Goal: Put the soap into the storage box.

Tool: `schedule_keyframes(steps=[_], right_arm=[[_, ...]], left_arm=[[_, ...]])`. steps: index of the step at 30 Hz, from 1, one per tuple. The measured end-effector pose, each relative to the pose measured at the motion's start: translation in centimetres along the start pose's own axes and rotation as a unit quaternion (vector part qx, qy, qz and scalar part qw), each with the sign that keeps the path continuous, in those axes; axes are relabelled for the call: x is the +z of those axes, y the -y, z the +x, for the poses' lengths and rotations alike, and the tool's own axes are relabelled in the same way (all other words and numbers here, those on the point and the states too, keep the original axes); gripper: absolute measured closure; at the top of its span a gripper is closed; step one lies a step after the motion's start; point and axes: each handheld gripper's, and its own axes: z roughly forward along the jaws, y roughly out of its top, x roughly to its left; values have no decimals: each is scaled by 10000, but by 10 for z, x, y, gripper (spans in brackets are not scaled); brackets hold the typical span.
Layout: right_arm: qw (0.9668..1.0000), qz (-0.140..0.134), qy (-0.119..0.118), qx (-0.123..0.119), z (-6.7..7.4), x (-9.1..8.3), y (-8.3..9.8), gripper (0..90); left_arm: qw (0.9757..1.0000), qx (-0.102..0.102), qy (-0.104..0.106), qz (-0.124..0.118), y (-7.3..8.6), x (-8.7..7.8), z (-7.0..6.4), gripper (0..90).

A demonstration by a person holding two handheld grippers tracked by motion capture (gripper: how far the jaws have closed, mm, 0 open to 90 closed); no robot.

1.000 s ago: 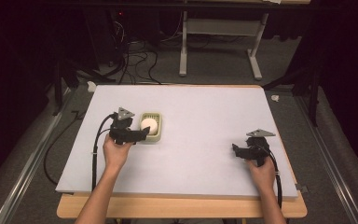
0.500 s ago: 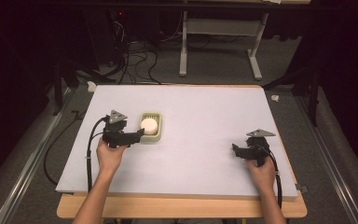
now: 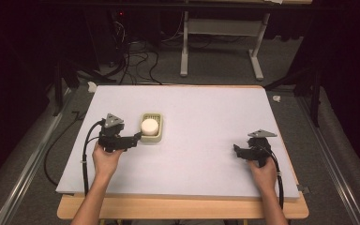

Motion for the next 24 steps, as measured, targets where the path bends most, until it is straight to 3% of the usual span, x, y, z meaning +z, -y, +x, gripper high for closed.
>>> schedule_keyframes(steps=[10,24], right_arm=[[10000,3,-2,3,0,0,0,222],[10000,5,-1,9,0,0,0,222]], left_arm=[[9999,-107,14,-72,9,-8,5,211],[9998,-183,-75,4,21,-12,11,210]])
